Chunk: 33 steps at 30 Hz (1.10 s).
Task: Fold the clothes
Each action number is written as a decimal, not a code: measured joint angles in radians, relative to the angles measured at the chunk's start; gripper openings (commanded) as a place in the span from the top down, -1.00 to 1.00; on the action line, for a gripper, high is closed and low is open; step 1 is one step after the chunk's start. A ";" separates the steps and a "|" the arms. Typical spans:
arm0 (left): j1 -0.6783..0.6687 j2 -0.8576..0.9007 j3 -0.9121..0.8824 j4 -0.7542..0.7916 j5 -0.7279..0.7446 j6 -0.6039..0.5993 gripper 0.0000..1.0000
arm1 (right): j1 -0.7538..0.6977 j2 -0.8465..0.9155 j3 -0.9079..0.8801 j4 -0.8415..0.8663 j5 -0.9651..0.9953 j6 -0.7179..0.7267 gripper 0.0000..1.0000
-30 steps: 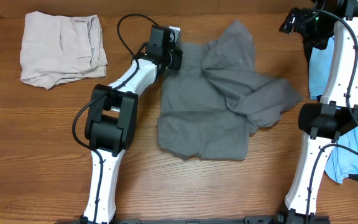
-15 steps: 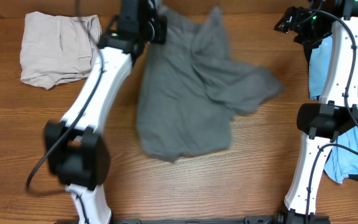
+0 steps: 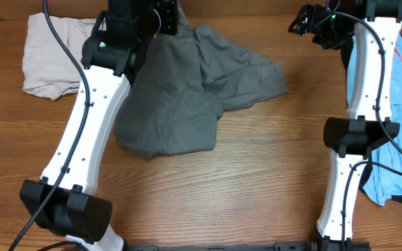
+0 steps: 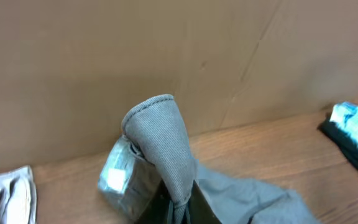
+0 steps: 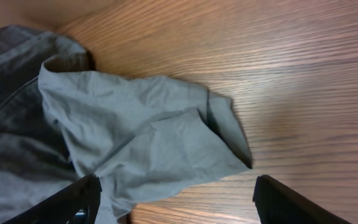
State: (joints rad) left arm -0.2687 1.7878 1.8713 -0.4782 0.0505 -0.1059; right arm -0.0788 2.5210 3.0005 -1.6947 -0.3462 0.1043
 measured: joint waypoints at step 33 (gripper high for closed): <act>-0.006 -0.024 0.000 -0.073 -0.026 0.000 0.92 | 0.268 -0.037 -0.549 0.061 0.089 0.072 -0.45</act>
State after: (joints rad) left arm -0.2752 1.7634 1.8717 -0.5510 0.0246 -0.1059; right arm 0.1894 2.4840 2.4516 -1.6341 -0.2569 0.1768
